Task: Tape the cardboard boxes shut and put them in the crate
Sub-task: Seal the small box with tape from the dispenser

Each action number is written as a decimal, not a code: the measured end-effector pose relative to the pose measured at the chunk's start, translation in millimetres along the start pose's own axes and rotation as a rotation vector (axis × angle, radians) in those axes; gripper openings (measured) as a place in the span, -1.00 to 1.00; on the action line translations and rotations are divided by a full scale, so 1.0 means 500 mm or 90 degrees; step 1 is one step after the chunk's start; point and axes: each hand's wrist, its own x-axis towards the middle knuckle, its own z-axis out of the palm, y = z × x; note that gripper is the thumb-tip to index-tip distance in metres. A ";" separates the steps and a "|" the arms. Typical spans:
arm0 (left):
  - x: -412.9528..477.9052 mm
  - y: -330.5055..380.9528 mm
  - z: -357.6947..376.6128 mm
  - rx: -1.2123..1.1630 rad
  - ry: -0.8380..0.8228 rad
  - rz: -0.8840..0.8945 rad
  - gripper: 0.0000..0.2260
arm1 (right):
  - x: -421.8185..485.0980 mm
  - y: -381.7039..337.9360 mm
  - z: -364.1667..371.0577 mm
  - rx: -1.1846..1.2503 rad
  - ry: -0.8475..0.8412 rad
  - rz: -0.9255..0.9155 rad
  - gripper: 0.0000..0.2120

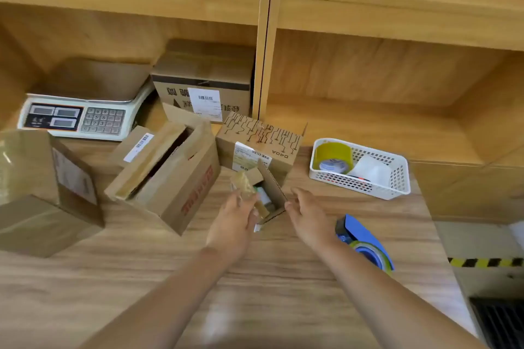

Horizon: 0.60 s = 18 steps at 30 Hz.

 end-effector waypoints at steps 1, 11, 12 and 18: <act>0.010 0.001 0.003 0.018 -0.001 0.007 -0.60 | 0.011 0.001 0.003 -0.003 0.003 -0.005 -0.59; 0.026 0.000 0.027 0.066 -0.004 0.010 -0.75 | 0.052 -0.015 0.007 -0.015 -0.030 -0.003 -0.71; 0.022 -0.001 0.030 0.055 0.002 0.006 -0.75 | 0.049 -0.017 0.006 -0.017 -0.033 -0.006 -0.72; -0.019 -0.008 0.048 0.008 0.045 -0.018 -0.76 | 0.018 -0.005 0.006 -0.035 -0.072 -0.010 -0.73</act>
